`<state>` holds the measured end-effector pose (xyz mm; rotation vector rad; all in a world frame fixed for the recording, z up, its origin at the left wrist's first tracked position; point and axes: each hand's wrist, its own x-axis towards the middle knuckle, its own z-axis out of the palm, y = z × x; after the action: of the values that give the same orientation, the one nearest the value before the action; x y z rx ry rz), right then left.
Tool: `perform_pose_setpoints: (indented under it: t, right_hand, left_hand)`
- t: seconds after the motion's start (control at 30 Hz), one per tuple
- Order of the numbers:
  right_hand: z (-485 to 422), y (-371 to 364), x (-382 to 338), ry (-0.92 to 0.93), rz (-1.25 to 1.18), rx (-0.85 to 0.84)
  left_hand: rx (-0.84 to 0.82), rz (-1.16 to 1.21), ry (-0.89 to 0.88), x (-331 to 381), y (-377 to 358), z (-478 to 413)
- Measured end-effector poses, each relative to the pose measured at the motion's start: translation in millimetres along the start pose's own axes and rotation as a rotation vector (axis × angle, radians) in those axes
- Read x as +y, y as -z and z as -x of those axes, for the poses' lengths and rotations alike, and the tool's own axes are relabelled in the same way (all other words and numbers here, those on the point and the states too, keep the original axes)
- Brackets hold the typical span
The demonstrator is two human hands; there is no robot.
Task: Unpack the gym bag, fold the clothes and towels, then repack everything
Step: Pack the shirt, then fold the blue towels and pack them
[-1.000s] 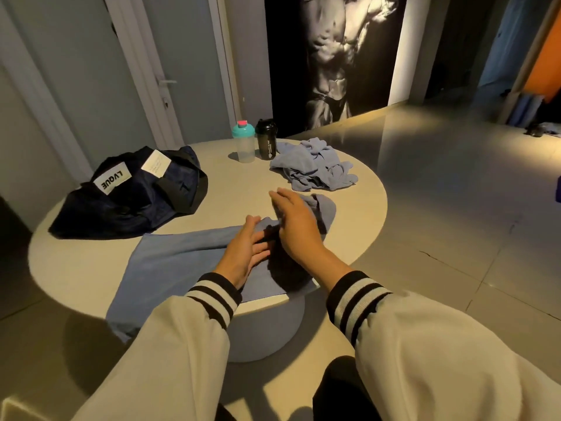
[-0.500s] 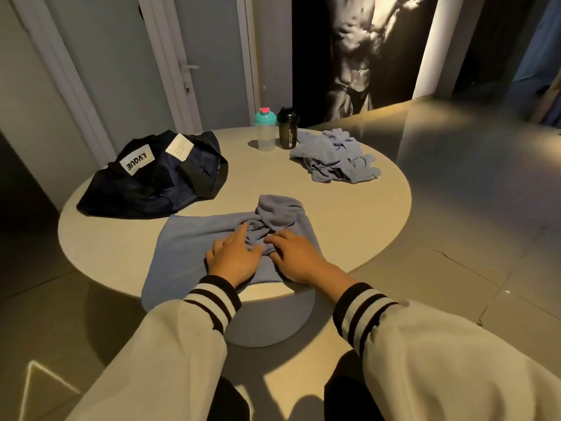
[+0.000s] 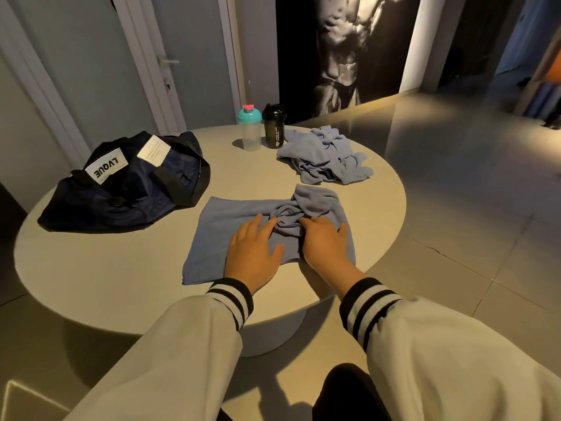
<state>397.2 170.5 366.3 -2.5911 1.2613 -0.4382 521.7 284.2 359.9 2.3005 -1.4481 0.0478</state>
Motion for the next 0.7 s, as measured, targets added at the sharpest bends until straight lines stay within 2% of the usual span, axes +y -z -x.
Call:
perform_pose_setpoints:
  t: [0.1,0.23,0.33,0.4,0.5,0.57,0.7]
  right_hand:
    - [7,-3,-20,0.032,-0.029,0.080]
    - [21,-16,-37,0.041,-0.127,0.190]
    - [27,-16,-38,0.011,-0.177,0.239]
    - [30,-16,-41,0.142,-0.271,0.256]
    - [41,-18,-44,0.424,-0.379,0.109]
    - [44,-15,-44,0.416,-0.454,-0.014]
    - [49,-11,-45,0.363,-0.539,-0.084]
  left_hand:
    - [0.068,-0.085,-0.007,-1,3,8]
    - [-0.093,-0.102,-0.020,-19,8,22]
    - [-0.082,0.106,-0.005,-31,10,33]
    - [-0.016,0.246,0.040,-31,10,36]
    - [0.062,0.399,0.117,-31,12,35]
    - [0.086,0.447,0.158,-33,13,34]
    - [0.097,0.336,0.137,-33,16,35]
